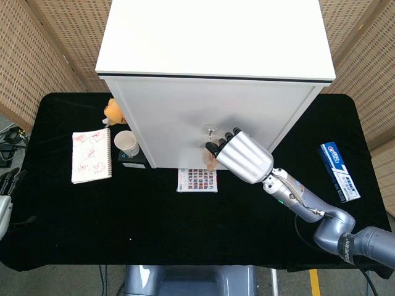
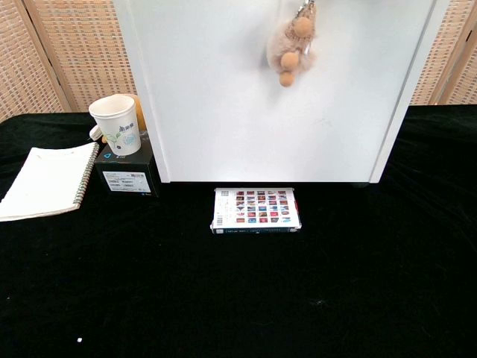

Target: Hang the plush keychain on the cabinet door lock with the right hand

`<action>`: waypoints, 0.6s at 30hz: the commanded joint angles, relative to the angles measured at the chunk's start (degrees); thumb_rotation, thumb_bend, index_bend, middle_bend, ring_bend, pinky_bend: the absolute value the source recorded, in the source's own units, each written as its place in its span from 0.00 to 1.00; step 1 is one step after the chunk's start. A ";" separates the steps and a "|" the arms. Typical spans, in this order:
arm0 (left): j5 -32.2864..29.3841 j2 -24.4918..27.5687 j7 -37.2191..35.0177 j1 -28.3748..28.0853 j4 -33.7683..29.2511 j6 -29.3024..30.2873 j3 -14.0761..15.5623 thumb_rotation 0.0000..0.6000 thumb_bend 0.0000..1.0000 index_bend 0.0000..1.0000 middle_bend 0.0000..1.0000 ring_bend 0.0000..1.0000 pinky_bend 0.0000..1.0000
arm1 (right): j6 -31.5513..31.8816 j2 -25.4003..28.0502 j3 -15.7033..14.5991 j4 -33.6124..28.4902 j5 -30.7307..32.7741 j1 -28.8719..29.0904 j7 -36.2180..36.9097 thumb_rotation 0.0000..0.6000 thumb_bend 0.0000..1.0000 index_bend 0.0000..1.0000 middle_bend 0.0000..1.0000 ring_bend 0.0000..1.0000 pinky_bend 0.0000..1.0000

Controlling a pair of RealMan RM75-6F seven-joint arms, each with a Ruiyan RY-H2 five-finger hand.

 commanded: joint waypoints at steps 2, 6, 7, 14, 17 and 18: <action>-0.15 0.03 -0.13 -0.07 0.16 -0.23 -0.02 1.00 0.00 0.00 0.00 0.00 0.00 | -1.69 -0.86 0.84 -0.27 1.09 1.44 -1.66 1.00 0.66 0.75 0.96 0.91 1.00; -0.06 -0.04 -0.03 -0.14 0.19 -0.40 0.08 1.00 0.00 0.00 0.00 0.00 0.00 | -3.16 -1.21 0.79 -0.02 1.00 2.52 -3.41 1.00 0.66 0.75 0.96 0.91 1.00; -0.01 -0.04 -0.01 -0.13 0.18 -0.36 0.09 1.00 0.00 0.00 0.00 0.00 0.00 | -3.62 -1.32 0.80 0.18 1.16 2.79 -3.88 1.00 0.66 0.75 0.96 0.91 1.00; -0.05 0.06 -0.20 -0.05 0.15 -0.15 0.01 1.00 0.00 0.00 0.00 0.00 0.00 | -4.74 -1.74 1.15 0.86 1.86 3.87 -5.67 1.00 0.66 0.75 0.96 0.91 1.00; 0.05 0.07 -0.19 -0.06 0.15 -0.21 0.07 1.00 0.00 0.00 0.00 0.00 0.00 | -4.99 -1.71 1.29 1.32 2.22 4.11 -6.23 1.00 0.66 0.75 0.96 0.91 1.00; 0.07 0.07 -0.19 -0.06 0.16 -0.21 0.08 1.00 0.00 0.00 0.00 0.00 0.00 | -4.98 -1.74 1.36 1.47 2.47 4.13 -6.27 1.00 0.66 0.75 0.96 0.91 1.00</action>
